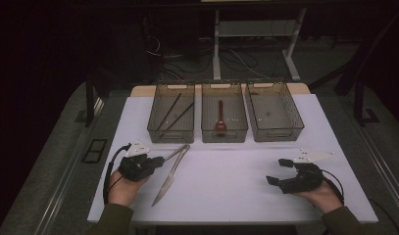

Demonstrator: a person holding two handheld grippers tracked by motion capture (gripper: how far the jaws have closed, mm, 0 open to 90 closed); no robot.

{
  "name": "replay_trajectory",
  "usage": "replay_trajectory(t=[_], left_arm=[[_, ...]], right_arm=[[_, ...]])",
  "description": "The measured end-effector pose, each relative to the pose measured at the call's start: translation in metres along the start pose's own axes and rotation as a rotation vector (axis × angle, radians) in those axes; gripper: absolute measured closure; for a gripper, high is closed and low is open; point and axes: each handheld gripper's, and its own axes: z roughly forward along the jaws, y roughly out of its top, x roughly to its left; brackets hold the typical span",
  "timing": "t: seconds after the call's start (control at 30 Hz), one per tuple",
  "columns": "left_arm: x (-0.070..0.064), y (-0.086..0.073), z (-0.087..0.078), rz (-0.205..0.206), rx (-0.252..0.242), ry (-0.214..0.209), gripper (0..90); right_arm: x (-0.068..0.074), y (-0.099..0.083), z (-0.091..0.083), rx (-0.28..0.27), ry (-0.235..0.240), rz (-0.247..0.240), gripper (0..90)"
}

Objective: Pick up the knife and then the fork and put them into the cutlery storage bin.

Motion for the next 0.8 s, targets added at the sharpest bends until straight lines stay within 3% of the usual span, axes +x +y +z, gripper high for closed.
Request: replay_trajectory(t=[0.27, 0.47, 0.8], left_arm=[[-0.017, 0.014, 0.009, 0.069, -0.009, -0.086, 85.2], [-0.034, 0.026, 0.021, 0.124, -0.020, -0.172, 85.1], [-0.067, 0.049, 0.051, 0.264, 0.010, -0.354, 85.1]], right_arm=[[-0.001, 0.005, -0.001, -0.011, 0.025, 0.005, 17.9], [0.003, 0.019, -0.001, -0.012, 0.073, -0.035, 18.2], [0.018, 0.060, 0.012, 0.032, 0.213, -0.217, 24.8]])
